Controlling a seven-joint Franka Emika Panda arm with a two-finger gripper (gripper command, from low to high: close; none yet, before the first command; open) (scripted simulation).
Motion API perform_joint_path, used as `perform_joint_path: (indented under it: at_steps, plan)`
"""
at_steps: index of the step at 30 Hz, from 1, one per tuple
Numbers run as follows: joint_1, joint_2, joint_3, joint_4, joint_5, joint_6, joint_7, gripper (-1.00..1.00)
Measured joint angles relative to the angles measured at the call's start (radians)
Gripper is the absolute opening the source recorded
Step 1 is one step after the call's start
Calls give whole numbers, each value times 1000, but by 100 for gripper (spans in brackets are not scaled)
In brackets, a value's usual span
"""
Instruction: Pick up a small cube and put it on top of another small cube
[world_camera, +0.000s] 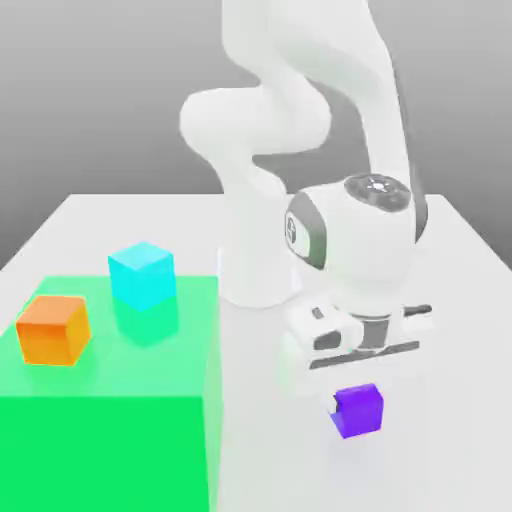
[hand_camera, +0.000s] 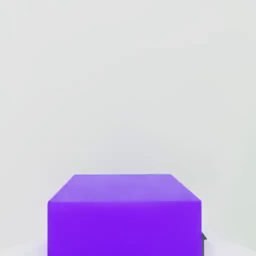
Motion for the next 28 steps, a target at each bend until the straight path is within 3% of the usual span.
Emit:
perform_joint_path:
  at_steps: [13,19,21,24,25,28]
  plan:
    - [-224,-390,-131,208,-93,-550,67,-100]
    - [-324,-560,-227,255,-18,-796,119,-100]
    - [-342,-579,-256,240,22,-823,135,-100]
    - [-350,-550,-267,165,38,-729,139,-100]
    - [-352,-537,-268,139,39,-690,139,100]
    - [-352,-537,-268,139,39,-690,139,100]
